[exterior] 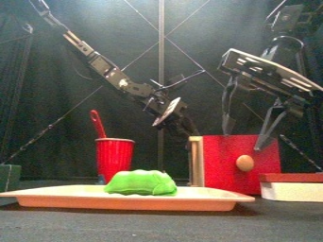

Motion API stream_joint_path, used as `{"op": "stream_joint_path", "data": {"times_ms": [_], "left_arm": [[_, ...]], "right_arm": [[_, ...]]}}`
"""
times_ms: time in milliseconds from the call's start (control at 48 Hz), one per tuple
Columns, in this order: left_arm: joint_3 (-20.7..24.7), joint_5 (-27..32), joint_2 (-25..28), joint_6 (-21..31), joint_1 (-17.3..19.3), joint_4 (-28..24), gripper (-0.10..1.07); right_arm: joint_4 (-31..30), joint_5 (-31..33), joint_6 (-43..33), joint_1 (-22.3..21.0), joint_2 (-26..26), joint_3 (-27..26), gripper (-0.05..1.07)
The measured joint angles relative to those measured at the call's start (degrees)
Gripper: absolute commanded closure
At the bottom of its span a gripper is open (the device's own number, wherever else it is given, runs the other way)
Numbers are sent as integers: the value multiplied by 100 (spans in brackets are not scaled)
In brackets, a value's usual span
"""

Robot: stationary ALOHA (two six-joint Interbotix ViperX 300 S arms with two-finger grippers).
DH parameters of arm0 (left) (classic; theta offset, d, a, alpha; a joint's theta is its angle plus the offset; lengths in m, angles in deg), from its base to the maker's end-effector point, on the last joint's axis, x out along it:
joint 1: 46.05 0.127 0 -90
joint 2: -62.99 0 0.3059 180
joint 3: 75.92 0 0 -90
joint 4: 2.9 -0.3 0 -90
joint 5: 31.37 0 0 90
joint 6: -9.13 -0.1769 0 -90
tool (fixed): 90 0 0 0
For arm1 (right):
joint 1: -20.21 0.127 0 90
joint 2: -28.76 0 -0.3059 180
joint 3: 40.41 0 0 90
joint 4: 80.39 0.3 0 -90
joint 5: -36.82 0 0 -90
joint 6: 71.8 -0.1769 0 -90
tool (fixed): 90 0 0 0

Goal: Open drawer

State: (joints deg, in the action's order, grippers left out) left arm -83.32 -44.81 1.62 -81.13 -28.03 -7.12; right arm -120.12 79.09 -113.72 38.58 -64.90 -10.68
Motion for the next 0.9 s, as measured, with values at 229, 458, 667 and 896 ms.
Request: {"op": "stream_joint_path", "data": {"times_ms": [229, 458, 667, 896], "left_arm": [[-422, -703, -396, 0, 0, 0, 55], [-782, -844, -791, -9, 0, 0, 55], [-932, -844, -958, -18, 0, -53, 55], [-1143, -853, -1239, -9, -9, -79, 55]], "right_arm": [[-185, 18, 0, 9, 53, 35, 14], [-352, 18, 0, 9, 62, 26, 14], [-387, 9, 0, 18, 62, 26, 14], [-519, -26, 0, 70, 79, 26, 14]]}}
